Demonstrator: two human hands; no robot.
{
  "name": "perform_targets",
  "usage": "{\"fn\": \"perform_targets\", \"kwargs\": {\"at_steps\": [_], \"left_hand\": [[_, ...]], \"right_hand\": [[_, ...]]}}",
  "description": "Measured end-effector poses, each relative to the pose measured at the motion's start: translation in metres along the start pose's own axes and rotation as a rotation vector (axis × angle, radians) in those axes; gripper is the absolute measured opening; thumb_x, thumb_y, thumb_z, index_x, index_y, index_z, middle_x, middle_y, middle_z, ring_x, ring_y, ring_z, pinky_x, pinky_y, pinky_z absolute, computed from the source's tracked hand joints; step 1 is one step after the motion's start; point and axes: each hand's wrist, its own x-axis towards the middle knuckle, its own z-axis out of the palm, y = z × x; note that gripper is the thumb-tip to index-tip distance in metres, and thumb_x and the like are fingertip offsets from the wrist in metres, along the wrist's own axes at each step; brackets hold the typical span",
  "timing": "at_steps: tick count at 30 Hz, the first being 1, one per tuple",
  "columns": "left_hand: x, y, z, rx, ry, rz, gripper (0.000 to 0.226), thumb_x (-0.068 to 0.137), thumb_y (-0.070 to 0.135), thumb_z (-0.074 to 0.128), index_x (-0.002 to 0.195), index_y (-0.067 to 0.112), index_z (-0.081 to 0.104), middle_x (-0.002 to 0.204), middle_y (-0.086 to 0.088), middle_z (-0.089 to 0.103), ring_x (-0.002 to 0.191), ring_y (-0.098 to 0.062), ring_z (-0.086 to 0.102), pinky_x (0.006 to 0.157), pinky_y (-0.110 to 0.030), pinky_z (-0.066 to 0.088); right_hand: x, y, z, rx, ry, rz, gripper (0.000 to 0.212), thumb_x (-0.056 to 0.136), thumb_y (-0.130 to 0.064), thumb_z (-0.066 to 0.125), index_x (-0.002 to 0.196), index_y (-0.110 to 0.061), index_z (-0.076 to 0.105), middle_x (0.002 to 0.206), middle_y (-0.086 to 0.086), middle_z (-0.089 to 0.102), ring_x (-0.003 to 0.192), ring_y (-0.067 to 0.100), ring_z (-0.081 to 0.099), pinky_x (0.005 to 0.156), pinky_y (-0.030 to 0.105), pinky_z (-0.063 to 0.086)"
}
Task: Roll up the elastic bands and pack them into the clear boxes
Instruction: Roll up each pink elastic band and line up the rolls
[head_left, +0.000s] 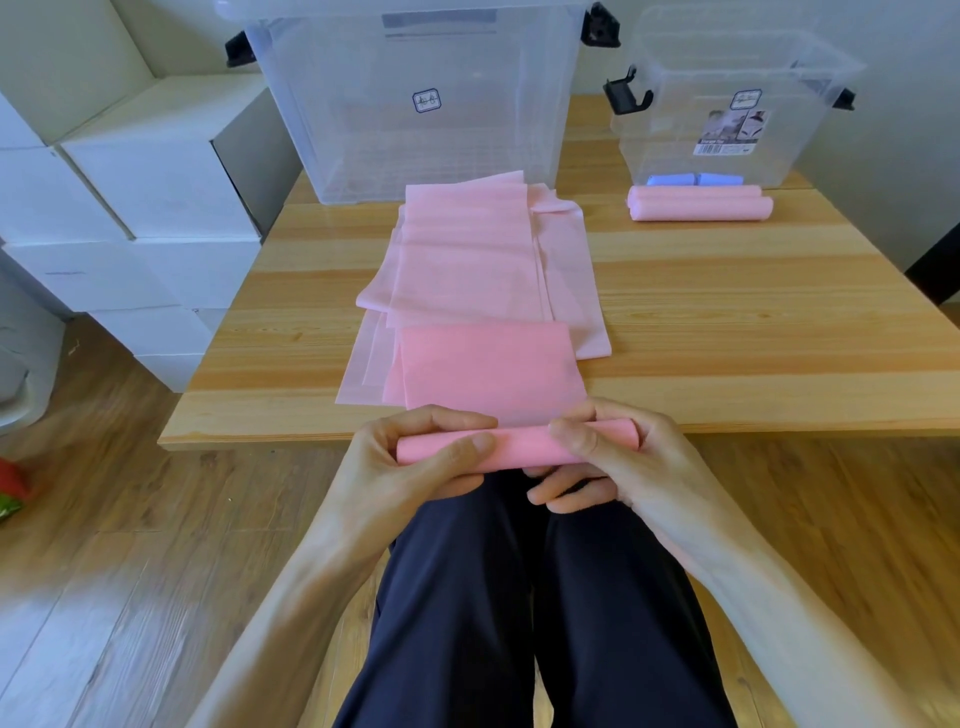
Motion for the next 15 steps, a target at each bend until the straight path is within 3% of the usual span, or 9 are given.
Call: {"fn": "perform_targets", "kwargs": {"at_steps": [3,7,11,15], "left_hand": [[0.0005,-0.0001,0.0008,0.008,0.002,0.003,0.028,0.070,0.028,0.073,0.092,0.012,0.078,0.096,-0.006,0.077,0.091,-0.019,0.075,0.069,-0.022,0.059],[-0.0005,0.0011,0.0023,-0.022,-0.022,0.024,0.021,0.067,0.025,0.075,0.086,0.019,0.081,0.097,-0.005,0.077,0.094,-0.016,0.074,0.071,-0.021,0.059],[0.0007,0.0014,0.0016,0.012,0.008,0.023,0.024,0.072,0.030,0.071,0.090,0.017,0.080,0.096,-0.004,0.077,0.093,-0.017,0.074,0.068,-0.022,0.059],[-0.0002,0.0022,0.0017,-0.019,-0.019,0.024,0.023,0.068,0.029,0.073,0.087,0.019,0.080,0.098,-0.002,0.077,0.094,-0.013,0.073,0.071,-0.021,0.059]], "right_hand": [[0.0007,0.0013,-0.0003,-0.008,0.010,-0.029,0.029,0.080,-0.019,0.073,0.107,-0.009,0.068,0.085,0.016,0.075,0.077,0.030,0.075,0.068,0.033,0.062],[0.0009,0.0003,-0.0005,0.000,0.028,-0.024,0.026,0.080,-0.027,0.070,0.096,-0.006,0.072,0.084,0.014,0.076,0.074,0.031,0.075,0.065,0.032,0.062],[0.0004,0.0005,-0.0002,-0.005,0.003,-0.020,0.034,0.080,-0.019,0.074,0.113,-0.015,0.068,0.084,0.017,0.075,0.079,0.029,0.075,0.070,0.032,0.062],[0.0018,0.0011,-0.0010,-0.031,0.021,-0.032,0.022,0.083,-0.021,0.071,0.098,-0.006,0.072,0.082,0.015,0.075,0.074,0.030,0.075,0.064,0.032,0.062]]}}
